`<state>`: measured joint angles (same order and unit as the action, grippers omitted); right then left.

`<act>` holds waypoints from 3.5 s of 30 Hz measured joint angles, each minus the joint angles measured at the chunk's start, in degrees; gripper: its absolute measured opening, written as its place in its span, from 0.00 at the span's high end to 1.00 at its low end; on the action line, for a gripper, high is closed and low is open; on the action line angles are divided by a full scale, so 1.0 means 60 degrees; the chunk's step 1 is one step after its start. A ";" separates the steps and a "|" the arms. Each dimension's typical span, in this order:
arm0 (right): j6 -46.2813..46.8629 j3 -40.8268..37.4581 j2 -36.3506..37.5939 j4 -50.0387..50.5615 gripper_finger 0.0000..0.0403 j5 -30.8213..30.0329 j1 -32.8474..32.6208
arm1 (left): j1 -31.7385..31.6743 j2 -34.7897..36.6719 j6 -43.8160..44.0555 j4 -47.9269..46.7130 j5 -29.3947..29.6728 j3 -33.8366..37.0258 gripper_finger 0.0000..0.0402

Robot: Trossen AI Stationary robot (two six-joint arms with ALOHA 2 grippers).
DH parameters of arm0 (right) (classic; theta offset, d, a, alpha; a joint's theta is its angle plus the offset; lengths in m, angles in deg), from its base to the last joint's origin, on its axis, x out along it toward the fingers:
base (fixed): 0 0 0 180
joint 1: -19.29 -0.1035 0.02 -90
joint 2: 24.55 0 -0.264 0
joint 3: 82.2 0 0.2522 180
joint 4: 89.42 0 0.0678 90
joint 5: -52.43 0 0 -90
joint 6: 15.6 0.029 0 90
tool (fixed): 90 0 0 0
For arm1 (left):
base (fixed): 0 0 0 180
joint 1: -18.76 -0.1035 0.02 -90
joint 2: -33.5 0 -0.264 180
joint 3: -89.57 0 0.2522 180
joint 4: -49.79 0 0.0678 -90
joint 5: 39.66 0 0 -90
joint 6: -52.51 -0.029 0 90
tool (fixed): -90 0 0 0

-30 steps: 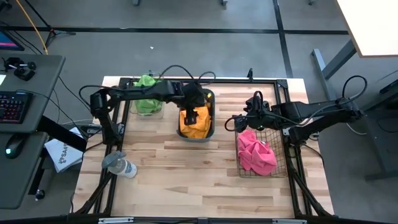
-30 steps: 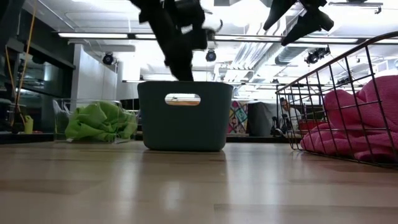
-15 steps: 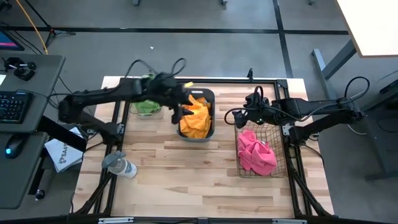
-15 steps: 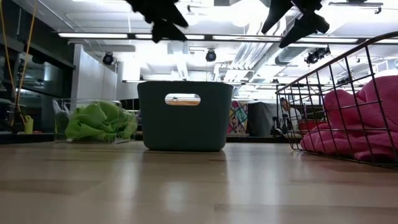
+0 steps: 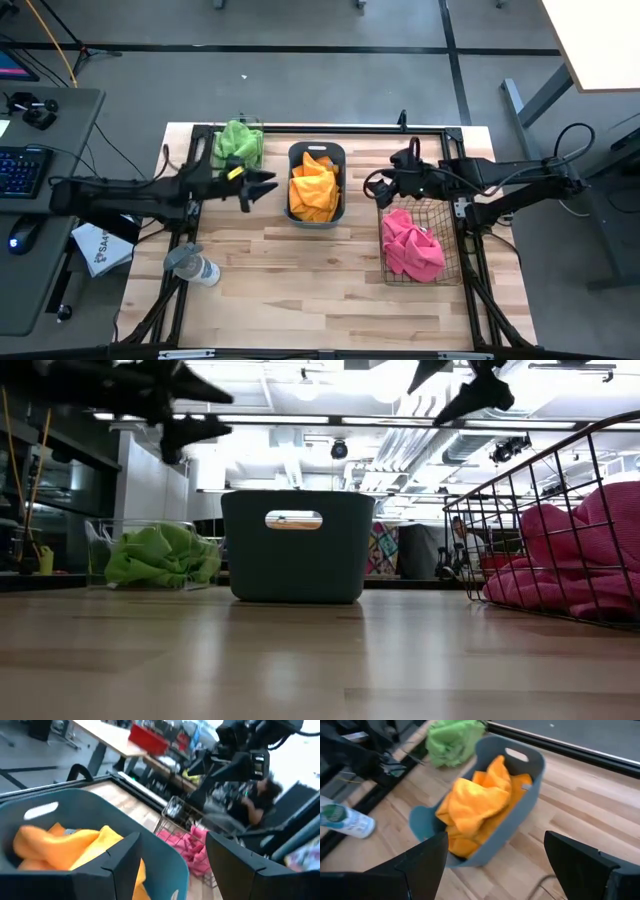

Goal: Sort microfiber towel by color & place in baskets
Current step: Return to Home Position

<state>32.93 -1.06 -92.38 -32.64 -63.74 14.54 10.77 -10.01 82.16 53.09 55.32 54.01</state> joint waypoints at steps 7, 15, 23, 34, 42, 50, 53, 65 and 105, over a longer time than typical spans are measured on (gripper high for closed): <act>-0.0540 0.0004 0.0000 -0.0738 0.19 0.0057 0.0000 | 0.0858 0.1559 0.0929 0.0655 0.1416 0.1795 0.49; 0.0303 0.0004 0.0000 -0.0633 0.19 0.1476 -0.0002 | 0.1476 0.2669 0.1309 0.0604 0.2294 0.2959 0.49; 0.0460 0.0004 0.0000 -0.0277 0.19 0.1948 -0.0026 | 0.1465 0.3468 0.1492 0.0427 0.2300 0.3529 0.61; 0.0194 0.0004 0.0000 -0.0280 0.19 0.1981 -0.0026 | 0.1465 0.4542 0.0527 0.0354 0.1382 0.3526 0.98; 0.0661 0.0005 0.0203 -0.0174 0.19 0.2921 -0.0029 | 0.1461 0.4948 -0.0966 -0.0492 0.0850 0.3526 0.98; 0.0442 -0.0206 0.1666 0.2050 0.30 0.2496 -0.0194 | 0.1461 0.4945 -0.0971 -0.0459 0.0721 0.3526 0.97; 0.0417 -0.1131 0.2759 0.1815 0.38 0.1740 -0.0630 | 0.1461 0.4945 -0.0974 -0.0459 0.0721 0.3526 0.97; -0.0797 -0.8019 0.8064 -0.4955 0.80 0.1140 -0.2090 | 0.1461 0.4945 -0.0978 -0.0456 0.0721 0.3522 0.97; -0.5099 -1.1132 1.1147 -0.7544 0.99 0.2876 -0.0514 | 0.1461 0.4945 -0.0974 -0.0518 0.0761 0.3518 0.97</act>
<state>2.34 -67.86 -25.50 -77.90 -46.49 11.45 19.54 19.66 76.32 49.98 59.88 75.12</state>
